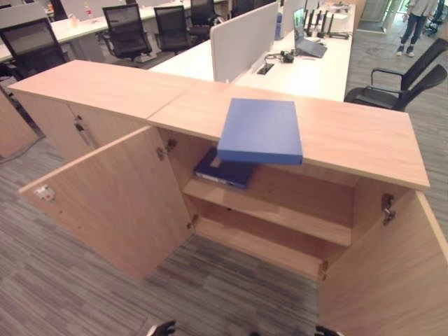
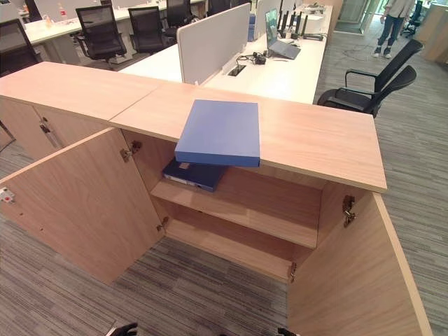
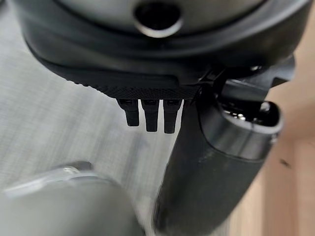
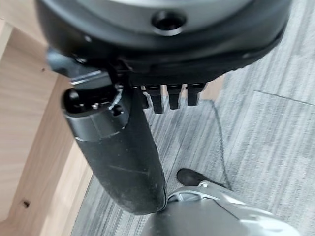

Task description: Put the empty folder in the office cabinet

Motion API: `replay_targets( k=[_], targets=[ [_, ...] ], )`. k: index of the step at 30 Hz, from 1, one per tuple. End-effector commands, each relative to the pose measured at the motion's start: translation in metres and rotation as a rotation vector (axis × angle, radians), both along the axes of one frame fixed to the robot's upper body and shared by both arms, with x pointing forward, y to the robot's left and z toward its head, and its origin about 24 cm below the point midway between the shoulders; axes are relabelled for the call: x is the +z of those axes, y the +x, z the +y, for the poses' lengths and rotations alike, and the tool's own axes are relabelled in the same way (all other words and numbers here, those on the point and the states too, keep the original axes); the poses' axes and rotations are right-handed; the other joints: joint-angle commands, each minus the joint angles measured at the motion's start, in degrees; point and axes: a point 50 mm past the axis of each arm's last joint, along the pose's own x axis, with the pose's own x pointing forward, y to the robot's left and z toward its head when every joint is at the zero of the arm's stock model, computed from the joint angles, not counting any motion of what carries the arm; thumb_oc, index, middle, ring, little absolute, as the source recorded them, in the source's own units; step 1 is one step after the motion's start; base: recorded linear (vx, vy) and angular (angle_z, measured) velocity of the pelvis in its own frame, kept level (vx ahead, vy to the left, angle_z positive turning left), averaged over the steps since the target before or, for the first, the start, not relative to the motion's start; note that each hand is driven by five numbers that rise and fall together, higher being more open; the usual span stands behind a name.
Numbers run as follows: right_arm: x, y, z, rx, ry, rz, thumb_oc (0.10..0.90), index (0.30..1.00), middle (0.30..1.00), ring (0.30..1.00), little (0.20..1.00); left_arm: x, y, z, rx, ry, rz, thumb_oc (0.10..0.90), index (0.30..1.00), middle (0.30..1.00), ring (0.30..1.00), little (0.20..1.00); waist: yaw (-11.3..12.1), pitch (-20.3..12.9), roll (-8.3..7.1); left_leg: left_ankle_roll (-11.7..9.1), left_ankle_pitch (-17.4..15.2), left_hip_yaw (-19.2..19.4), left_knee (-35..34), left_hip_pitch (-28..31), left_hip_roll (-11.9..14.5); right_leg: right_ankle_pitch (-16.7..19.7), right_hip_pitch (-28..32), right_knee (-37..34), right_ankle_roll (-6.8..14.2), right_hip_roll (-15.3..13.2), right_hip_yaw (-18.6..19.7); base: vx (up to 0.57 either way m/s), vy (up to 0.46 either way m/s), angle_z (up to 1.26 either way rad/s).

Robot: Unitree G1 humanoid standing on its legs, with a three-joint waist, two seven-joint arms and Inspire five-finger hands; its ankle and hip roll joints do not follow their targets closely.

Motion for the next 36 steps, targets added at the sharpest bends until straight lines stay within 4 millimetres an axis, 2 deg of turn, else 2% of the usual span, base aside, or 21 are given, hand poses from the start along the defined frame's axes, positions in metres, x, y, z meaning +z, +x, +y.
replay_targets(
  k=[1,3,4,5,8,9,13,17,18,20,21,24,26,27,29,30,33,34,36],
  targets=[
    [0.005,0.002,-0.021,-0.031,-0.059,0.003,0.800,0.900,0.900,0.900,0.900,0.009,0.024,-0.023,0.044,-0.123,-0.157,0.800,0.900,0.900,0.900,0.900,1.8,2.1,-0.05,3.5,10.2,-5.1,-6.7,-6.9,-4.0,1.0,2.7,-0.3,8.8,-2.7,5.9,0.02,0.027,-0.55],
    [0.006,0.004,-0.024,-0.030,-0.064,-0.004,0.800,0.900,0.900,0.900,0.900,0.016,0.032,-0.025,0.060,-0.164,-0.220,0.800,0.900,0.900,0.900,0.900,2.8,2.5,0.60,3.5,10.2,-9.7,-6.6,-8.2,-6.0,1.0,3.2,0.2,8.8,-2.3,8.1,0.03,0.060,-0.71],
    [0.006,0.007,-0.024,-0.026,-0.064,-0.011,0.800,0.900,0.900,0.900,0.900,0.019,0.036,-0.028,0.061,-0.187,-0.246,0.800,0.900,0.900,0.900,0.900,2.8,2.5,0.98,3.4,9.8,-10.5,-7.0,-7.6,-6.4,0.9,3.4,0.3,9.0,-2.1,8.9,0.09,0.147,-0.66],
    [0.007,0.011,-0.025,-0.028,-0.066,-0.025,0.800,0.900,0.900,0.900,0.900,0.030,0.046,-0.031,0.079,-0.239,-0.330,0.800,0.900,0.900,0.900,0.900,2.6,1.9,1.59,3.6,9.5,-9.6,-8.3,-5.9,-6.0,1.1,4.1,-0.3,9.4,-1.8,10.2,0.08,0.123,-0.89],
    [0.008,0.015,-0.025,-0.031,-0.068,-0.037,0.800,0.900,0.900,0.900,0.900,0.036,0.051,-0.032,0.065,-0.251,-0.362,0.800,0.900,0.900,0.900,0.900,2.7,1.5,1.85,3.8,9.4,-9.2,-9.4,-4.9,-6.1,1.4,4.4,-0.7,9.6,-2.0,11.0,0.09,0.113,-0.83],
    [0.009,0.020,-0.024,-0.032,-0.064,-0.045,0.800,0.900,0.900,0.900,0.900,0.045,0.059,-0.032,0.061,-0.279,-0.419,0.800,0.900,0.900,0.900,0.900,2.3,0.7,2.36,4.1,9.5,-8.1,-11.6,-3.2,-6.1,1.8,4.8,-1.8,9.9,-2.1,11.6,0.10,0.155,-0.35],
    [0.008,0.019,-0.022,-0.047,-0.058,-0.031,0.800,0.900,0.900,0.900,0.900,0.069,0.076,-0.033,0.060,-0.337,-0.552,0.800,0.900,0.900,0.900,0.900,1.5,-0.8,3.56,4.9,8.4,-6.3,-13.6,-0.8,-7.2,3.3,5.8,-4.8,11.1,-2.5,13.3,0.09,0.162,-0.32],
    [0.007,0.019,-0.019,-0.072,-0.042,-0.035,0.800,0.900,0.900,0.900,0.900,0.118,0.099,-0.031,0.016,-0.382,-0.791,0.800,0.900,0.900,0.900,0.900,1.2,-1.7,4.03,5.5,7.1,-5.3,-13.6,0.1,-8.1,4.4,6.6,-6.5,11.9,-3.1,14.5,0.04,0.121,-0.27],
    [0.006,0.016,-0.017,-0.074,-0.030,-0.027,0.800,0.900,0.900,0.900,0.900,0.153,0.108,-0.024,-0.049,-0.323,-0.944,0.800,0.900,0.900,0.900,0.900,1.3,-1.9,4.06,5.7,6.6,-5.2,-13.6,0.4,-8.4,4.5,6.8,-6.6,12.2,-3.4,14.7,0.02,0.087,0.01],
    [0.006,0.016,-0.017,-0.074,-0.030,-0.027,0.800,0.900,0.900,0.900,0.900,0.153,0.107,-0.024,-0.049,-0.322,-0.943,0.800,0.900,0.900,0.900,0.900,1.3,-1.9,4.04,5.7,6.6,-5.2,-13.6,0.5,-8.4,4.5,6.9,-6.6,12.2,-3.4,14.7,0.01,0.051,0.00],
    [0.003,0.006,-0.013,-0.086,-0.012,-0.004,0.800,0.900,0.900,0.900,0.900,0.198,0.114,-0.011,-0.141,-0.129,-1.137,0.800,0.900,0.900,0.900,0.900,1.8,-2.1,3.94,5.9,6.3,-5.3,-13.6,0.8,-8.8,4.6,7.3,-6.6,12.3,-3.6,14.8,0.02,0.059,-0.01],
    [-0.001,-0.002,-0.004,-0.081,0.011,0.016,0.800,0.900,0.900,0.900,0.900,0.256,0.112,0.014,-0.175,0.297,-1.387,0.800,0.900,0.900,0.900,0.900,2.5,-2.2,3.58,6.0,6.0,-5.4,-13.6,1.3,-9.2,4.8,7.7,-6.6,12.6,-3.9,14.6,0.01,0.043,0.03],
    [-0.003,-0.004,0.005,-0.053,0.024,0.023,0.800,0.900,0.900,0.900,0.900,0.295,0.111,0.026,-0.111,0.570,-1.561,0.800,0.900,0.900,0.900,0.900,2.8,-2.6,3.27,6.0,5.7,-5.3,-13.6,1.6,-9.3,4.8,7.9,-6.6,12.8,-4.0,14.6,0.01,0.016,0.06],
    [-0.003,-0.003,0.005,-0.052,0.024,0.023,0.800,0.900,0.900,0.900,0.900,0.296,0.111,0.026,-0.111,0.572,-1.560,0.800,0.900,0.900,0.900,0.900,2.8,-2.7,3.26,6.0,5.4,-5.4,-13.6,1.7,-9.3,4.5,8.0,-6.6,12.8,-4.0,14.6,0.00,0.000,0.00],
    [-0.004,-0.005,0.011,-0.023,0.032,0.034,0.800,0.900,0.900,0.900,0.900,0.327,0.110,0.030,-0.055,0.759,-1.699,0.800,0.900,0.900,0.900,0.900,2.8,-3.4,2.91,6.0,5.1,-5.2,-13.6,1.9,-9.5,4.6,8.0,-6.6,13.0,-4.2,14.6,0.02,0.002,0.00],
    [-0.004,-0.004,0.011,-0.023,0.032,0.033,0.800,0.900,0.900,0.900,0.900,0.328,0.110,0.030,-0.055,0.762,-1.700,0.800,0.900,0.900,0.900,0.900,2.8,-3.2,2.84,6.0,5.6,-5.1,-13.6,1.7,-9.5,5.0,7.8,-6.6,13.0,-4.2,14.6,0.00,0.000,0.00],
    [-0.004,-0.003,0.012,-0.005,0.026,0.033,0.800,0.900,0.900,0.900,0.900,0.361,0.113,0.016,-0.160,0.881,-1.847,0.800,0.900,0.900,0.900,0.900,2.6,-3.9,2.81,6.0,5.0,-4.9,-13.6,2.1,-9.5,4.6,8.1,-6.6,13.2,-4.2,14.8,0.00,0.000,0.00],
    [-0.004,-0.002,0.013,-0.006,0.028,0.031,0.800,0.900,0.900,0.900,0.900,0.361,0.113,0.016,-0.161,0.884,-1.849,0.800,0.900,0.900,0.900,0.900,2.6,-3.7,2.69,6.0,5.4,-4.9,-13.6,1.9,-9.6,5.0,7.9,-6.6,13.1,-4.3,14.8,-0.03,-0.004,0.00],
    [-0.004,-0.001,0.014,0.009,0.028,0.032,0.800,0.900,0.900,0.900,0.900,0.377,0.115,0.004,-0.238,0.929,-1.924,0.800,0.900,0.900,0.900,0.900,2.3,-4.0,2.64,6.0,5.3,-4.7,-13.6,1.9,-9.6,5.0,7.9,-6.6,13.2,-4.3,14.8,-0.02,-0.003,0.01]
  ],
)
